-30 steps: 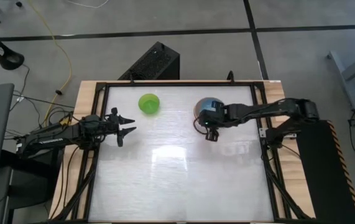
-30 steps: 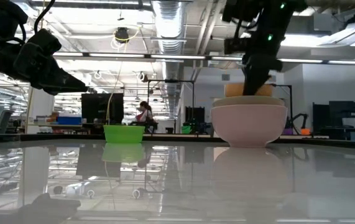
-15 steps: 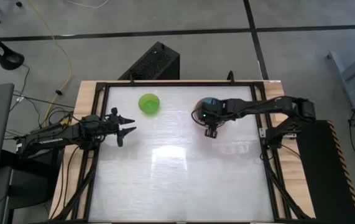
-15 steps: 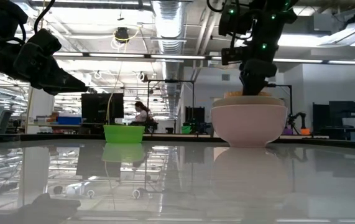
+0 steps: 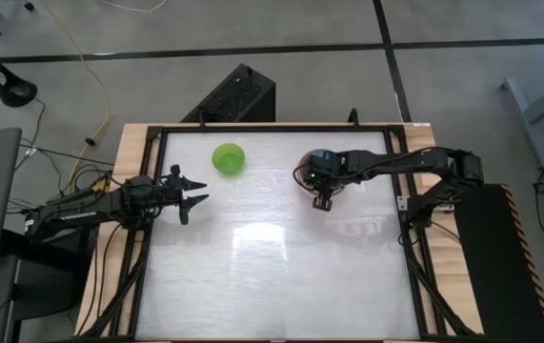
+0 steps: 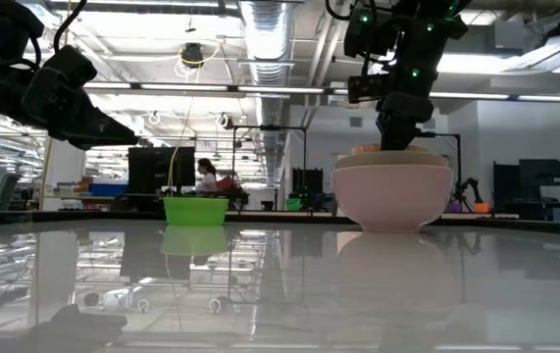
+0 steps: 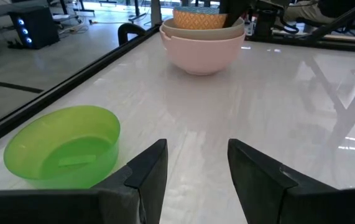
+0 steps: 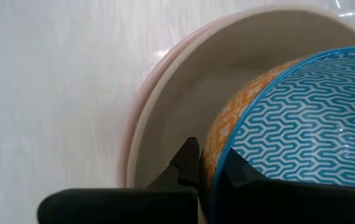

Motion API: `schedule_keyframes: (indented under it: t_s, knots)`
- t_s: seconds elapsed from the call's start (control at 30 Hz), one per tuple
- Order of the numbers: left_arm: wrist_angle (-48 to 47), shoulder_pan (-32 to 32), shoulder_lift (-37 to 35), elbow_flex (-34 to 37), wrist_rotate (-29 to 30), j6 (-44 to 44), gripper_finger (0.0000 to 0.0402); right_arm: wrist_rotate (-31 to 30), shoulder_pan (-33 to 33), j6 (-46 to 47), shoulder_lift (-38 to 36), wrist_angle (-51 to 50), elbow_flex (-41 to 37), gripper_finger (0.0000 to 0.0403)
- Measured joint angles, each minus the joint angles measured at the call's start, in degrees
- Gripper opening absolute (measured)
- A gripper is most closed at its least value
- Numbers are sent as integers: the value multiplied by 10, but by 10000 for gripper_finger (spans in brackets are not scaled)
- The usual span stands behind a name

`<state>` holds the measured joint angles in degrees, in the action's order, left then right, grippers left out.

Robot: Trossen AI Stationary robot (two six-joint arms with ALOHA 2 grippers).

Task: Nest bowls inside each other
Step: Stack the blue patterned bowl on top of the gray bowl, then stack the green bowl on top of the blue patterned bowl

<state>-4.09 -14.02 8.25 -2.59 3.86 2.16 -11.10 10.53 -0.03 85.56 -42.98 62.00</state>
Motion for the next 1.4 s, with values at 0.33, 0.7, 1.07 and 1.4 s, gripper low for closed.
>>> schedule_keyframes:
  t_s: [0.33, 0.7, 1.07, 1.4]
  knots:
    - [0, 0, 0, 0, 0, 0, 158, 7, 2, 17, 0, 1, 0, 21]
    - [0, 0, 0, 0, 0, 0, 158, 7, 4, 53, 0, 0, 0, 107]
    - [0, 0, 0, 0, 0, 0, 158, -2, 6, 66, 0, -6, 0, 148]
    - [0, 0, 0, 0, 0, 0, 158, -23, 5, 57, -1, -70, 98, 157]
